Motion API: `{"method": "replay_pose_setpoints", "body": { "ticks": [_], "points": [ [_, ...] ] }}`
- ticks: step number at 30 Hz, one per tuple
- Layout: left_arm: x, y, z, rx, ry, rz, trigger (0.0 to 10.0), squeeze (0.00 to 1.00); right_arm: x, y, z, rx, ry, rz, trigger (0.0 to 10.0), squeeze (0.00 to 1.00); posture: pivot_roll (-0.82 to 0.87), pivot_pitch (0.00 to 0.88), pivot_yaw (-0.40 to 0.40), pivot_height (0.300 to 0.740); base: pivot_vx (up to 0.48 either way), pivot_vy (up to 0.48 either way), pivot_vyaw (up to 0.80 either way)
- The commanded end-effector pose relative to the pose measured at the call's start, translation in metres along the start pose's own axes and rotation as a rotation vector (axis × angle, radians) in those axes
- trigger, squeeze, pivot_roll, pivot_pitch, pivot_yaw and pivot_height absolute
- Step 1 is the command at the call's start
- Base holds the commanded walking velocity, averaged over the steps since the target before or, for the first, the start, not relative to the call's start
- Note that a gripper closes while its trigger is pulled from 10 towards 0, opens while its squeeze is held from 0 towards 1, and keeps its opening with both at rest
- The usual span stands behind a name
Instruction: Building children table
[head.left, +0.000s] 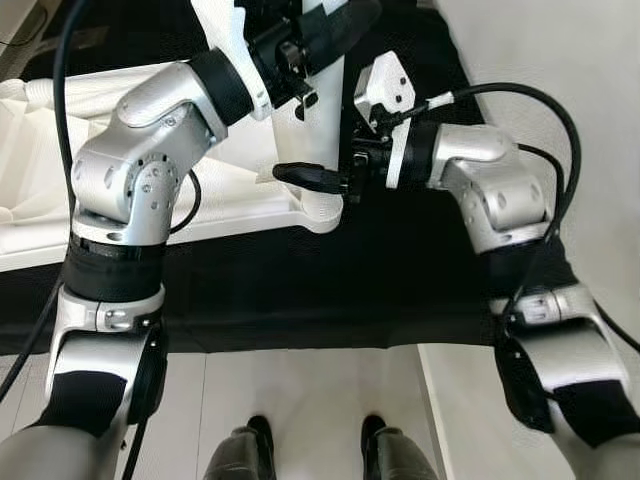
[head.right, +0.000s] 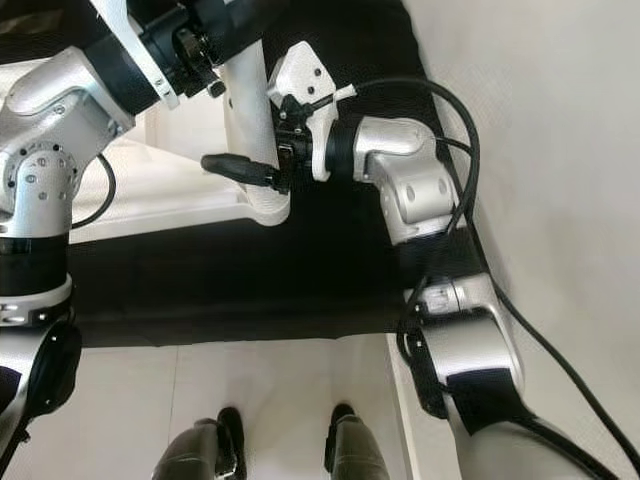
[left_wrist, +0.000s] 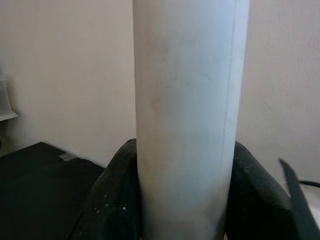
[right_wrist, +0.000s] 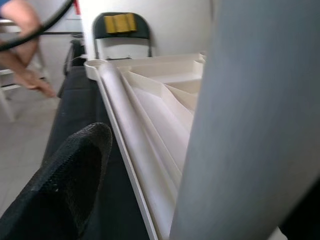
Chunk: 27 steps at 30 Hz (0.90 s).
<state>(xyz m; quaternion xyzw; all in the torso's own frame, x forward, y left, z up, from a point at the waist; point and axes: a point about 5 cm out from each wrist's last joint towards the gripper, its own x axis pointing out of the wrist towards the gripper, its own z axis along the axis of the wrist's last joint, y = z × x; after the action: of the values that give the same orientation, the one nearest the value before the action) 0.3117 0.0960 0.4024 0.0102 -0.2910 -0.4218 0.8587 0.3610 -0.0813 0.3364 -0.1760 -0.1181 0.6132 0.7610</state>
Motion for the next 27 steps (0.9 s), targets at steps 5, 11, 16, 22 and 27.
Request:
{"method": "replay_pose_setpoints", "body": {
  "ticks": [5,11,16,22,27],
  "points": [
    [0.000,0.001,-0.003,-0.024,0.018,0.001,0.0,0.00,0.016,0.006,0.003,-0.050,-0.005,0.197,0.0,0.00,0.02,0.308,0.029,0.740,0.000,0.000,0.00],
    [0.000,0.000,-0.003,-0.027,0.019,0.001,0.0,0.00,0.019,0.007,-0.002,-0.058,0.015,0.260,0.0,0.00,0.03,0.314,0.029,0.740,0.000,0.000,0.00],
    [0.001,0.000,-0.003,-0.028,0.019,0.000,0.0,0.00,0.023,0.008,-0.004,-0.060,0.021,0.302,0.0,0.00,0.03,0.316,0.028,0.740,0.000,0.000,0.00],
    [0.001,0.000,-0.002,-0.030,0.015,-0.001,0.0,0.00,0.023,0.007,-0.005,-0.059,0.021,0.310,0.0,0.00,0.02,0.312,0.026,0.740,0.000,0.000,0.00],
    [-0.001,-0.006,-0.001,-0.060,-0.002,-0.051,10.0,1.00,0.019,0.002,-0.013,-0.039,0.035,0.197,0.0,0.00,0.01,0.309,0.020,0.740,0.000,0.000,0.00]
  ]
}}
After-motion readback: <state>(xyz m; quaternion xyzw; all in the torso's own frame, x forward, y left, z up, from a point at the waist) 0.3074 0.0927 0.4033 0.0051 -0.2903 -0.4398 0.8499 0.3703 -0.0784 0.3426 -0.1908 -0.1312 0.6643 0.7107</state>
